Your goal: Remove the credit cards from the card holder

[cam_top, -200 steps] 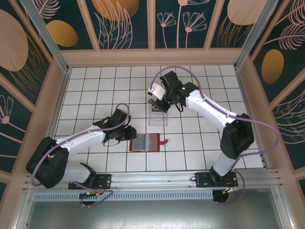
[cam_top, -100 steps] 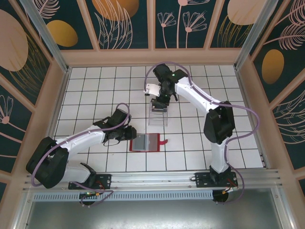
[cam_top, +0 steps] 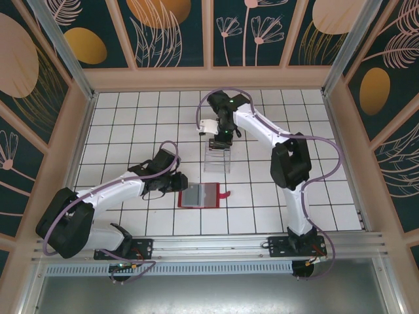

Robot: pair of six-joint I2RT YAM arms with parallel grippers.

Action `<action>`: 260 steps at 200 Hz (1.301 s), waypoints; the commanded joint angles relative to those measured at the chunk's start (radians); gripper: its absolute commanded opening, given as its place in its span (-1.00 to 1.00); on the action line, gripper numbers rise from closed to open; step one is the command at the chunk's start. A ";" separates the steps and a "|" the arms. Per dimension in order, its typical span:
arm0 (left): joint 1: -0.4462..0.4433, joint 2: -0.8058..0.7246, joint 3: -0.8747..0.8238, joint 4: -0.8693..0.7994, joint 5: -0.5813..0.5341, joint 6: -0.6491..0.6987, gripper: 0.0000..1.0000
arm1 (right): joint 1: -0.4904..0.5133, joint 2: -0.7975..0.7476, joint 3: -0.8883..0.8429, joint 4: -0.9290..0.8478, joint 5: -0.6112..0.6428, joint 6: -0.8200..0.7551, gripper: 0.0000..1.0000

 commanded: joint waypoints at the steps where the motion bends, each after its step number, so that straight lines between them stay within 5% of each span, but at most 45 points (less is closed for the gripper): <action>1: 0.000 -0.005 0.012 -0.020 -0.018 0.005 -0.45 | -0.008 0.022 0.016 -0.040 0.017 -0.020 -1.00; 50: -0.001 -0.008 0.009 -0.023 -0.018 0.003 -0.46 | -0.008 0.034 0.020 -0.062 -0.046 -0.023 -1.00; 68: 0.000 -0.008 0.011 -0.023 -0.020 0.003 -0.46 | -0.007 0.034 0.021 -0.061 -0.054 -0.021 -0.84; 111: 0.000 -0.009 0.009 -0.023 -0.021 0.002 -0.46 | -0.009 0.019 0.011 0.025 0.057 0.002 -0.45; 183: -0.001 -0.011 0.012 -0.020 -0.024 0.000 -0.46 | 0.001 -0.079 -0.030 0.173 0.171 0.048 -0.32; 218: -0.001 -0.012 0.020 -0.025 -0.038 0.002 -0.46 | 0.006 -0.128 -0.045 0.200 0.084 0.218 -0.32; 260: 0.000 -0.003 0.035 -0.018 -0.055 0.000 -0.47 | 0.058 -0.240 -0.213 0.366 0.093 0.606 -0.30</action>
